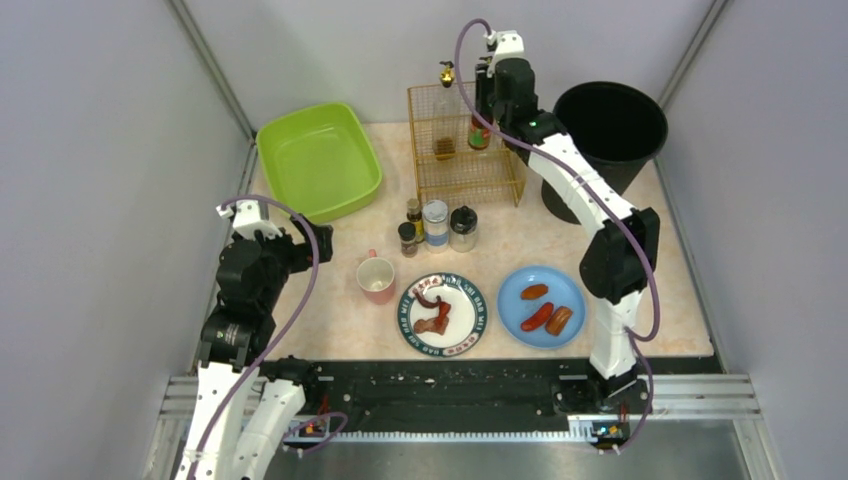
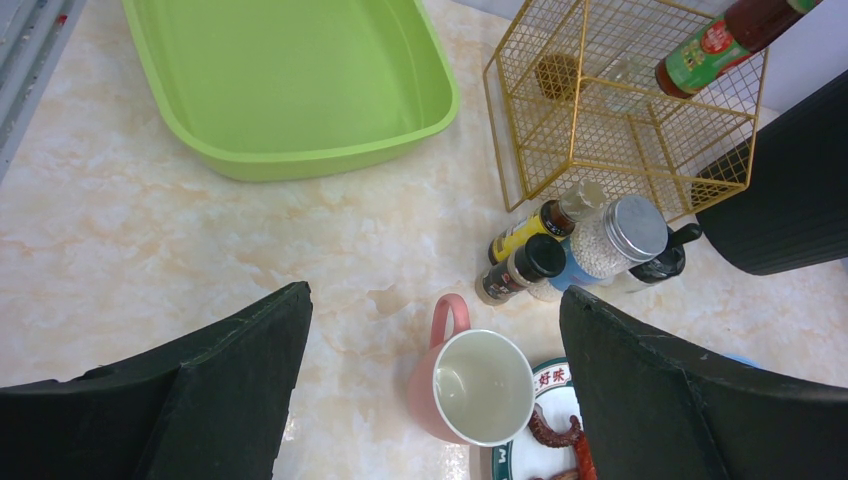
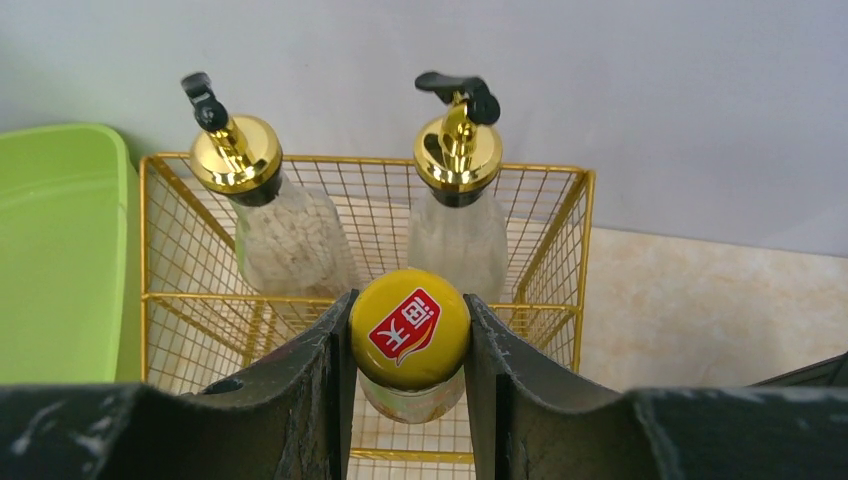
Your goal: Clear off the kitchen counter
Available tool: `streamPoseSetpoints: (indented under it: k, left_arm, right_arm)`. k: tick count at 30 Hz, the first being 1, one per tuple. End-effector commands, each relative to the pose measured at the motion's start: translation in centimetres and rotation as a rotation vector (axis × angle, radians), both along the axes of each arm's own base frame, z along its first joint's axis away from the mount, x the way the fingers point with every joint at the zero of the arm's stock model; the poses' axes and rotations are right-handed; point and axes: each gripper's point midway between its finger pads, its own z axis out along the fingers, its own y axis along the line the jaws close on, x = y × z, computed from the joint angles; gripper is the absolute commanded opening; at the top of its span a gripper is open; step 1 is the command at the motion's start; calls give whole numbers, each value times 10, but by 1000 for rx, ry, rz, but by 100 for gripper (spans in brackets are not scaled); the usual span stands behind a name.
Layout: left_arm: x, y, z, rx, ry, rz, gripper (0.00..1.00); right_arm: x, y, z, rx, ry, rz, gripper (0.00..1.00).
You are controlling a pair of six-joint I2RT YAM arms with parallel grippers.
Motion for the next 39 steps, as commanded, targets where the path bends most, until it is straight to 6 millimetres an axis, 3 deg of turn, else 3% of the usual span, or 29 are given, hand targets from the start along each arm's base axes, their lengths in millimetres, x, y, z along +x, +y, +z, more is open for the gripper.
streamPoseSetpoints:
  k: [1,12,33,34,37,39]
  left_arm:
    - [3,-2,9,-6,-26,-8,98]
    - [2,-1,8,-3,-26,-3,98]
    - [3,-1,7,-2,-22,0,98]
    - [3,-1,8,-2,-23,0,98]
    - [3,0,8,-1,-24,1,98]
    - [3,0,8,0,-23,2,98]
  right_arm:
    - [7,-4,60,132,-192,-16,0]
    - [17,-8,-1,113,-117,-35,0]
    - [33,-22,-63,42,-15,-86,0]
    - [32,-22,-64,42,-12,-83,2]
    - [29,-19,-61,50,-9,-69,28]
    - [26,-19,-56,55,-13,-60,40]
